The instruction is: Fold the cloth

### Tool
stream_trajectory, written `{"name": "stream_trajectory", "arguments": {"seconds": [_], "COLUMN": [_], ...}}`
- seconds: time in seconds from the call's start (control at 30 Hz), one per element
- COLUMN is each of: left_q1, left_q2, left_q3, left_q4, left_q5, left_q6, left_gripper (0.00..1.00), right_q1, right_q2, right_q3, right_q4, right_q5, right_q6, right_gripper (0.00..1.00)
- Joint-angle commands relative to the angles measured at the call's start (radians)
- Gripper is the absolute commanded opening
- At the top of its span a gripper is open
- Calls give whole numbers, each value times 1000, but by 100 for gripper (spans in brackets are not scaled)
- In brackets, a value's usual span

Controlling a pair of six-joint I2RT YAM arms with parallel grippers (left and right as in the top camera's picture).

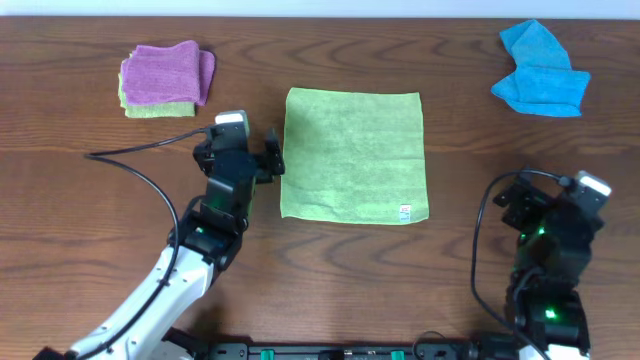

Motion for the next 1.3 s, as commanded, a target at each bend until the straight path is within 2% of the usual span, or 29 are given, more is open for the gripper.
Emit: {"name": "stream_trajectory", "arguments": {"seconds": [0.0,0.17,0.27,0.4,0.5,0.67,0.93,1.27], "left_q1": [11,9,9,9,9,9,9,9], "left_q2": [39,51,51,51,51,51,51,51], "left_q3": [20,20,20,20,20,20,20,20], "left_q4": [0,-113,-196,-324,-365,-348,-346,-344], "left_q5": [43,213,319,446,585,838,864,860], "left_q6": [-33,-58,-66,-144,-202,-253,-274,-273], "left_gripper": [95,95,95,95,95,95,95,95], "right_q1": [-14,-14,-14,-14,-14,-14,-14,-14], "right_q2": [79,131,130,130,130,130,130,130], "right_q3": [18,18,18,19,19,19,19,19], "right_q4": [-11,-157,-267,-411,-472,-530,-617,-631], "right_q5": [-143,-383,-446,-535,-611,-705,-734,-760], "right_q6": [-34,16,35,95,144,183,220,240], "right_gripper": [99,99,99,99,99,99,99,99]}}
